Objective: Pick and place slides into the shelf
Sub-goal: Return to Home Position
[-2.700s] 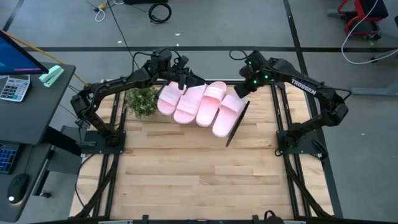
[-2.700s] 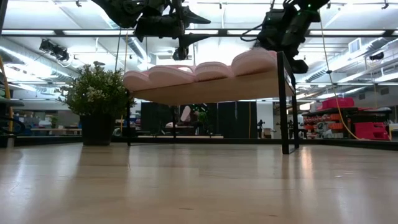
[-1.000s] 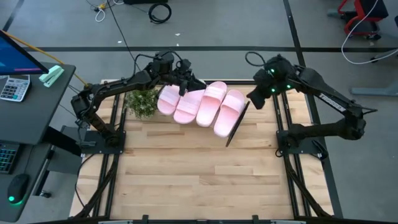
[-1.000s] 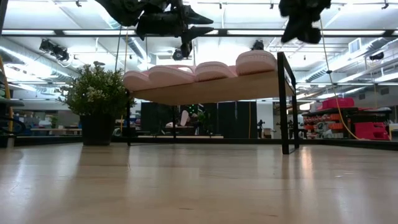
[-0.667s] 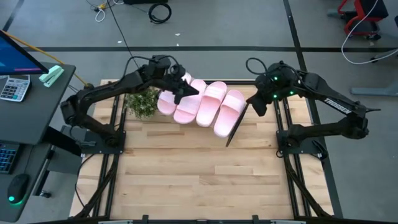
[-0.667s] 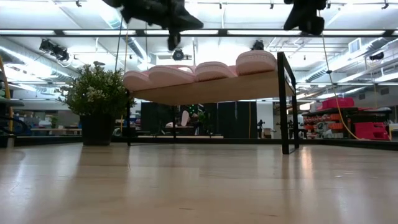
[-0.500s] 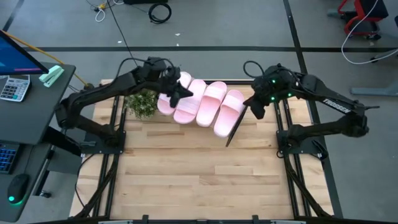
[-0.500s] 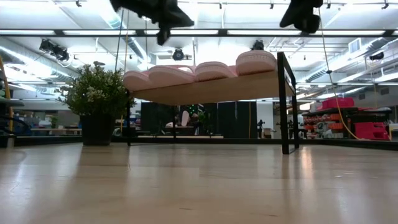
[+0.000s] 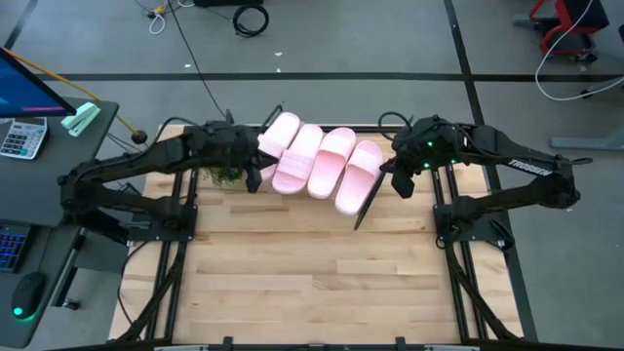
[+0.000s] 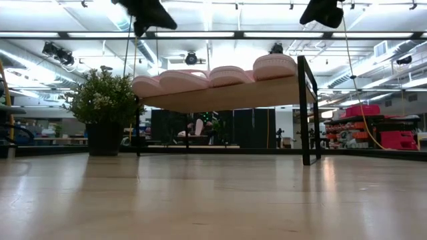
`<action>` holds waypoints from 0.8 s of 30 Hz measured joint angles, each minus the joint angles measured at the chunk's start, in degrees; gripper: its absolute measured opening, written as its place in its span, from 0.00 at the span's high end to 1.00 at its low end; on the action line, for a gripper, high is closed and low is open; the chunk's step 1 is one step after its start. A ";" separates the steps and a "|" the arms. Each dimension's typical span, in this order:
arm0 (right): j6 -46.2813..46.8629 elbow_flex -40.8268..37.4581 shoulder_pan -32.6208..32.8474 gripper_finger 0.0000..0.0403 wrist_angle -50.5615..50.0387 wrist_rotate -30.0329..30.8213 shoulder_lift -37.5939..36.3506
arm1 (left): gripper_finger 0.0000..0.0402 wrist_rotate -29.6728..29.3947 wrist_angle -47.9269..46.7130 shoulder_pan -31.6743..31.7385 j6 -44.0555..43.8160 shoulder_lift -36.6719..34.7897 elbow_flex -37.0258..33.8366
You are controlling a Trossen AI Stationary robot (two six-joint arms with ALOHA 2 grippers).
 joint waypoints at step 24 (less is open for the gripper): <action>15.20 -0.02 8.63 1.00 -0.01 8.90 -0.41 | 0.99 -15.68 27.31 -11.47 -8.73 -35.83 -38.24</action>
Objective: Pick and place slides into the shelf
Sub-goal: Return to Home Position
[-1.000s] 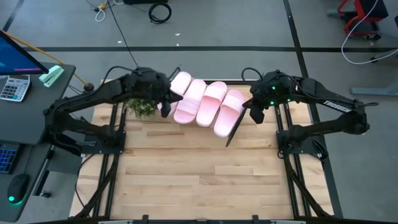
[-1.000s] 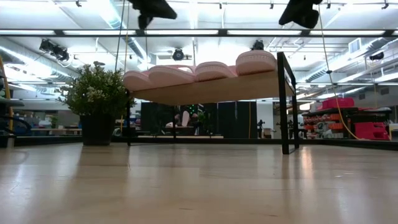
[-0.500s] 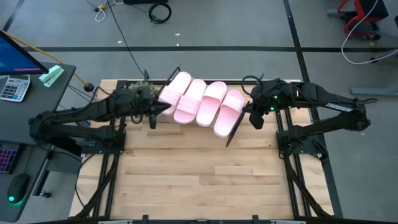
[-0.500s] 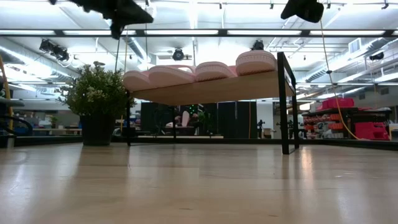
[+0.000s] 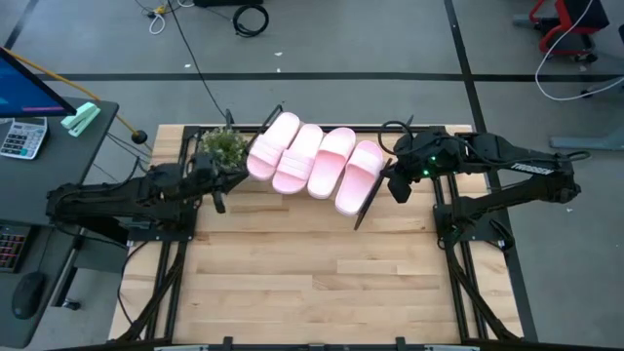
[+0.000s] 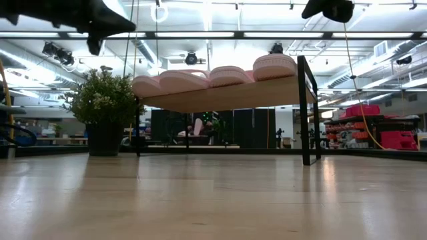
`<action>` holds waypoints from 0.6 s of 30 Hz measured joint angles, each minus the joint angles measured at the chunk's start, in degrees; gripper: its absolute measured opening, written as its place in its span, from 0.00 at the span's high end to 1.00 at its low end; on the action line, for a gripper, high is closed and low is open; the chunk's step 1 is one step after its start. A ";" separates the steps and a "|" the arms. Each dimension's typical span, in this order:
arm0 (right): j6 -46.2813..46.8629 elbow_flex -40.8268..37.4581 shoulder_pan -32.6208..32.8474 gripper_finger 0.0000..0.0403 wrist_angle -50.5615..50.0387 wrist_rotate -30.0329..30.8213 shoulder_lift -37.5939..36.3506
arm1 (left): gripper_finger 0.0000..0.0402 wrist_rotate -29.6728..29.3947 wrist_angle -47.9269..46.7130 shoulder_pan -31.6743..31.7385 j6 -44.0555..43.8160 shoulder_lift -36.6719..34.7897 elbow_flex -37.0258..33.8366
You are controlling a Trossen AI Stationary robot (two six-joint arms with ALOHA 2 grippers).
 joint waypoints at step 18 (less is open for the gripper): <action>6.69 0.00 0.29 1.00 -0.43 0.84 0.00 | 0.98 -11.74 0.32 -9.95 1.99 -17.57 -9.38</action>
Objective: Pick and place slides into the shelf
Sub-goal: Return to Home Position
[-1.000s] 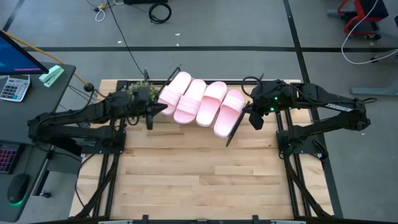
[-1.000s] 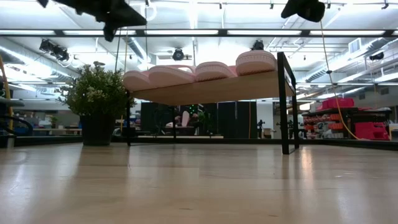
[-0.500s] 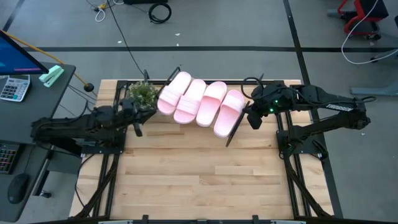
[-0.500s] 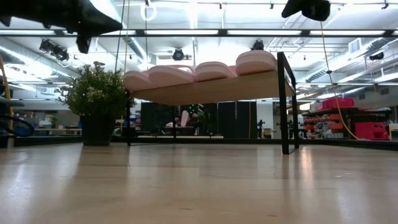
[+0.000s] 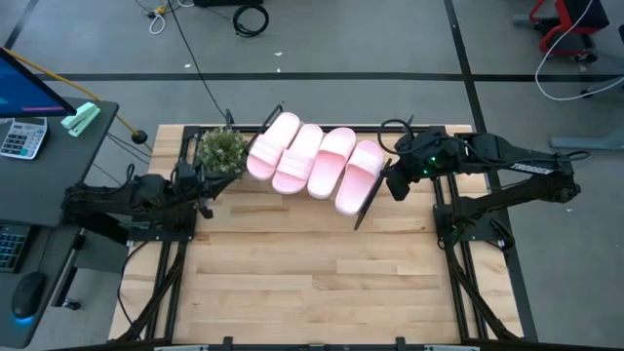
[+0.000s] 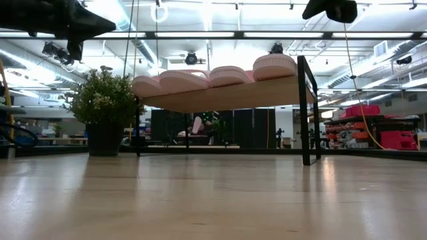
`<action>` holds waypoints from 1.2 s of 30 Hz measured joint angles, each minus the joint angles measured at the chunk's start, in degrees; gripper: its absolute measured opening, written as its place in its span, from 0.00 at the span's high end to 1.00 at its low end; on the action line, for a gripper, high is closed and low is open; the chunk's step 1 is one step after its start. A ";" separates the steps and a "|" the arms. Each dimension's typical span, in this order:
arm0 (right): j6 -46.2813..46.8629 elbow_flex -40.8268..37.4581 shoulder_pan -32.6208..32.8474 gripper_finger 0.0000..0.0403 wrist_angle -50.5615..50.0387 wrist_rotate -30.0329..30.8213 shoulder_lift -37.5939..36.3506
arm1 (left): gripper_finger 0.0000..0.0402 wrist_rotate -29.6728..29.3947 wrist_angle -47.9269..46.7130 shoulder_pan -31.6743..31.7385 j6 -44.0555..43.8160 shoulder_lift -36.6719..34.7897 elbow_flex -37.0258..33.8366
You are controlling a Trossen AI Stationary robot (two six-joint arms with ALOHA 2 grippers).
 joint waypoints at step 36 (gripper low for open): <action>2.10 0.00 -0.02 1.00 -0.44 0.02 0.42 | 0.94 2.02 16.01 -0.53 5.82 -7.15 -14.85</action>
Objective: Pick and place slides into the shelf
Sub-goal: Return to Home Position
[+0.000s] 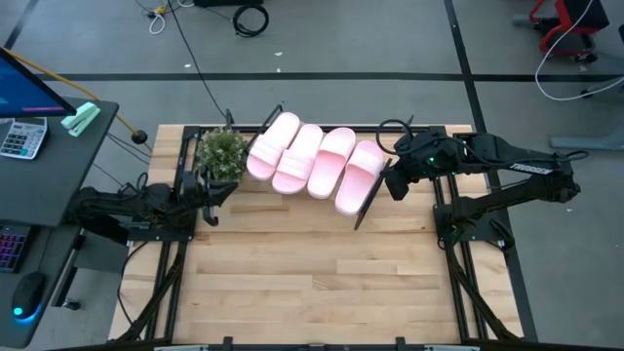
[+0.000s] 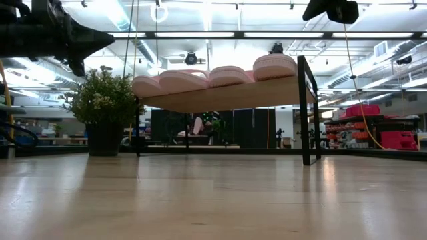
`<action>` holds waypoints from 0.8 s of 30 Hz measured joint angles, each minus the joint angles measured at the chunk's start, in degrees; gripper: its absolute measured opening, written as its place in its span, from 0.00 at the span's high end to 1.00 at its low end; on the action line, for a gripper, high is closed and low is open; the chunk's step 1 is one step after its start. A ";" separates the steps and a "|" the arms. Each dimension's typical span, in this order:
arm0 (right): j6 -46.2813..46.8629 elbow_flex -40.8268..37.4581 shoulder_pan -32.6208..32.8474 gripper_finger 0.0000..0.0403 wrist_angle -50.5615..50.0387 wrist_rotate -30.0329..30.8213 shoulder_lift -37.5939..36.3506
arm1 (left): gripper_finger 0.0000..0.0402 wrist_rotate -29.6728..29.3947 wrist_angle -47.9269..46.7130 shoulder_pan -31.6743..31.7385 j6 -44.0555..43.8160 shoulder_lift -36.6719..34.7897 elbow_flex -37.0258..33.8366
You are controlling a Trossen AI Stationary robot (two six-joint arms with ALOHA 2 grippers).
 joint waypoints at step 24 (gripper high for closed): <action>-4.62 0.00 0.00 1.00 -0.22 1.33 -0.02 | 0.98 16.94 -10.97 0.00 2.64 0.02 -0.07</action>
